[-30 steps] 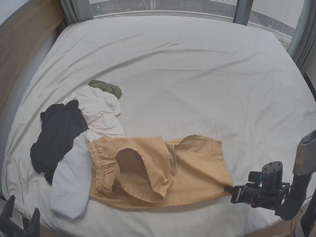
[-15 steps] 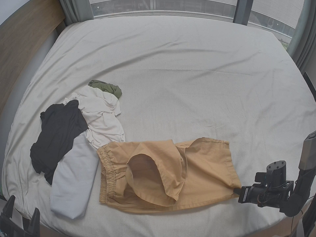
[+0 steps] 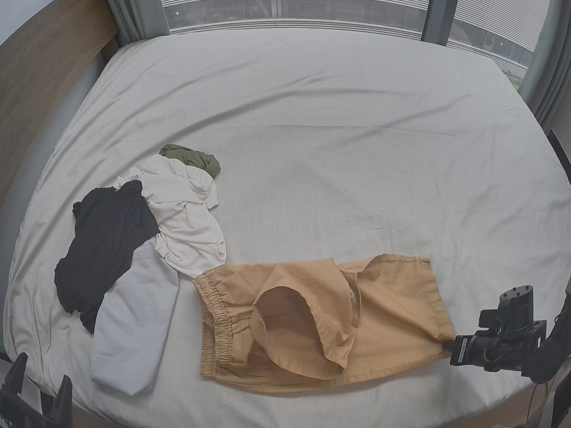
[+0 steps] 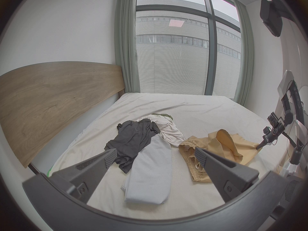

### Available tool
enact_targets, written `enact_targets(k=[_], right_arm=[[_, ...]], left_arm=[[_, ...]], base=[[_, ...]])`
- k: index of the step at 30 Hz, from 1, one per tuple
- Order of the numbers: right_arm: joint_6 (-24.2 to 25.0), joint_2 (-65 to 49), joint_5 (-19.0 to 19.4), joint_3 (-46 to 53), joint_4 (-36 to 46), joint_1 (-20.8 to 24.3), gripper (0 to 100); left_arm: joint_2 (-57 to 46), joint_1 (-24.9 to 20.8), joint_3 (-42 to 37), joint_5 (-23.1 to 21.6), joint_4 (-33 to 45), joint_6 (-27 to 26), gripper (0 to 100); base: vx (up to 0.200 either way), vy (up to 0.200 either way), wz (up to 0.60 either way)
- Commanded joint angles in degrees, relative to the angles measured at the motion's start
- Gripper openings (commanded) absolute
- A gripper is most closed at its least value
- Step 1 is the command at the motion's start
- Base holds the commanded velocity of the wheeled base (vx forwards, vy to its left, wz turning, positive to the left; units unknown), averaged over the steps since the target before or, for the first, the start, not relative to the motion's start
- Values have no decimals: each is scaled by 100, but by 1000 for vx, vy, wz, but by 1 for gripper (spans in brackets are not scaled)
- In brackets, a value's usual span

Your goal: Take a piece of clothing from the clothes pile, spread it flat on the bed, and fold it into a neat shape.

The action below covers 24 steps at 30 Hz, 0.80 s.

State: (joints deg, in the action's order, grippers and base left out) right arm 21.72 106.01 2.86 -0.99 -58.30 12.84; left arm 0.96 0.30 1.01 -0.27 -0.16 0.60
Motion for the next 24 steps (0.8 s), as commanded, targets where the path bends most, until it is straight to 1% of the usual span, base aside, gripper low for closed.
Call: enact_targets(k=[1,2,4,8,15,24], right_arm=[[-10,-291,4,99,161,-62,0],[-1,-388,4,99,363,-62,0],[-1,-441,12,99,495,-62,0],[-1,-441,12,99,530,-71,0],[-107,-441,12,99,635,-343,0],[-116,-467,39,99,873,-326,0]], left_arm=[[-96,5,-101,0,-2,2,100],[-96,5,-101,0,-2,2,100],[-96,5,-101,0,-2,2,100],[-96,-4,-101,0,-2,2,100],[-96,-4,-101,0,-2,2,100],[-96,-4,-101,0,-2,2,100]], base=[[0,0,0],[0,0,0],[0,0,0],[0,0,0],[0,0,0],[0,0,0]])
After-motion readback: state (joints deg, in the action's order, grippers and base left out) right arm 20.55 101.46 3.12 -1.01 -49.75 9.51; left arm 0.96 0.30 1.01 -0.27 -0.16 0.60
